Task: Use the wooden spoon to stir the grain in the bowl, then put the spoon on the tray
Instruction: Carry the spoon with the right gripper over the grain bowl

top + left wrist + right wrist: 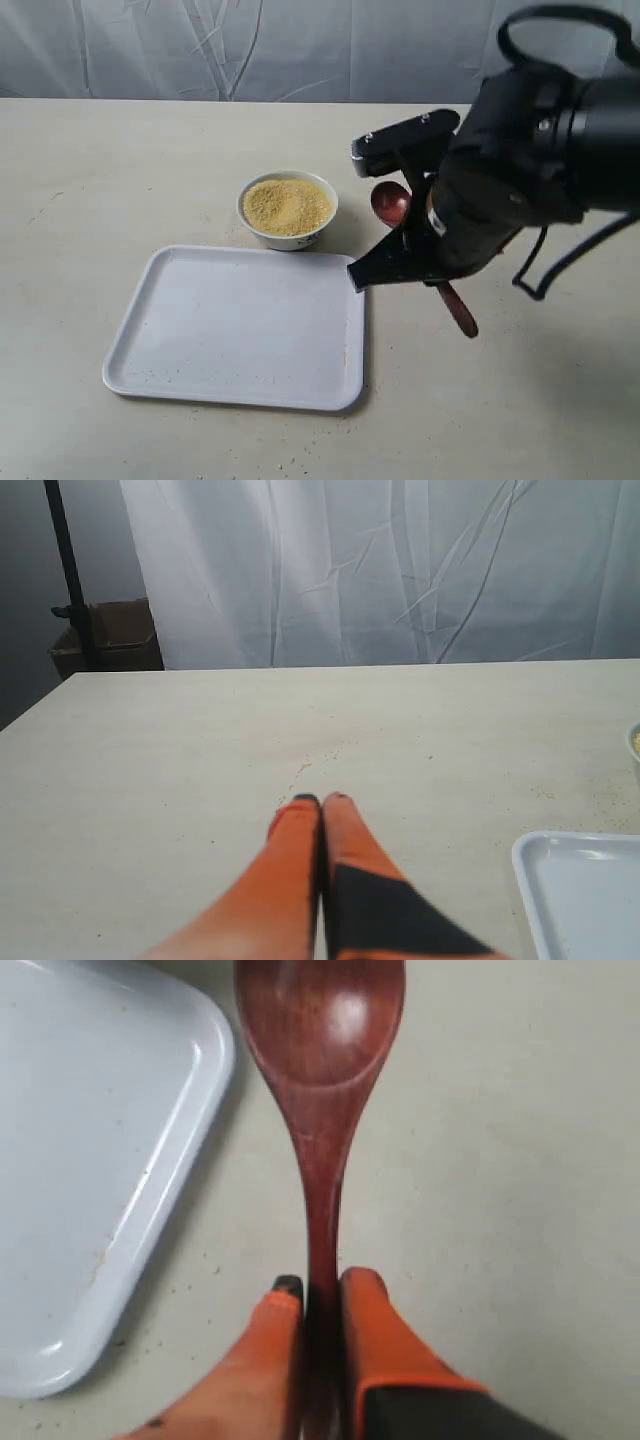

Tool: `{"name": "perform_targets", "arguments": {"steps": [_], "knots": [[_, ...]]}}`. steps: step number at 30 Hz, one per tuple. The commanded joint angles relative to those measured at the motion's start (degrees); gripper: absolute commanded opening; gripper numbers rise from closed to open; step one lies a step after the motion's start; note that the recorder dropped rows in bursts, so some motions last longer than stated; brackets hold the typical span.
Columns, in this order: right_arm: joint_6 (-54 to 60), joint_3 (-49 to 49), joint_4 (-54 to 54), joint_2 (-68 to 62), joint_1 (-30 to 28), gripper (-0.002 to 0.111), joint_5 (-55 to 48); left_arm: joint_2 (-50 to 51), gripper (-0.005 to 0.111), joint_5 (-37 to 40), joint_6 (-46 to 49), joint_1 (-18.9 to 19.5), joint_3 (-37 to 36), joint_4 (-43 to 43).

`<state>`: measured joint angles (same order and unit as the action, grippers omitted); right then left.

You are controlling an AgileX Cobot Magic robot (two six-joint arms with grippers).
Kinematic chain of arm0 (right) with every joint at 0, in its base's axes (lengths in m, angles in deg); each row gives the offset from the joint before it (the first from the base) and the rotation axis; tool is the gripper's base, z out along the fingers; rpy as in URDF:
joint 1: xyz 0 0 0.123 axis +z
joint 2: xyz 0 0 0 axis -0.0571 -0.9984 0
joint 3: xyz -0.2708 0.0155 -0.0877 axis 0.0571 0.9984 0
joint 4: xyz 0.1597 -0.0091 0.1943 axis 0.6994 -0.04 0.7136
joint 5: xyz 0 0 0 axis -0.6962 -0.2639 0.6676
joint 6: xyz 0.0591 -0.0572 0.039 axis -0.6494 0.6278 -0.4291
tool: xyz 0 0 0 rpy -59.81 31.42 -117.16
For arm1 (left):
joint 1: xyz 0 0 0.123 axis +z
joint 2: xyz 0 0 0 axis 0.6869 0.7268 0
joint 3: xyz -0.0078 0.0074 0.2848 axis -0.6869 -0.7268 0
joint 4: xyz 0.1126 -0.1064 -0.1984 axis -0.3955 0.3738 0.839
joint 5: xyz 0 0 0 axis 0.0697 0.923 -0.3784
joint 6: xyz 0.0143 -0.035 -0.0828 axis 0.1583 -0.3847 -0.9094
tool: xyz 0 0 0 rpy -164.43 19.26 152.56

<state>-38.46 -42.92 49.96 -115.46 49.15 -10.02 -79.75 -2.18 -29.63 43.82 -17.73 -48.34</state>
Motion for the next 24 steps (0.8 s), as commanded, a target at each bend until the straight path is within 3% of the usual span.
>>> {"name": "perform_targets", "arguments": {"steps": [1,7,10,16,24], "knots": [[20.11,-7.75,4.11,-3.37,-4.71,0.000,-1.22,-0.29,0.000,-0.30,-0.17,0.05,-0.28,0.20],[45.62,-20.47,8.80,-13.61,-6.45,0.000,-3.01,-0.29,0.000,-0.30,-0.17,0.05,-0.28,0.20],[52.70,-25.44,8.40,-19.52,-6.45,0.000,-2.62,-0.29,0.000,-0.30,-0.17,0.05,-0.28,0.20],[54.56,-32.52,2.11,-28.66,-6.45,0.000,-0.93,-0.29,0.000,-0.30,-0.17,0.05,-0.28,0.20],[54.56,-33.64,4.07,-31.74,-6.45,0.003,5.07,-0.29,0.000,-0.30,-0.17,0.05,-0.28,0.20]]}}
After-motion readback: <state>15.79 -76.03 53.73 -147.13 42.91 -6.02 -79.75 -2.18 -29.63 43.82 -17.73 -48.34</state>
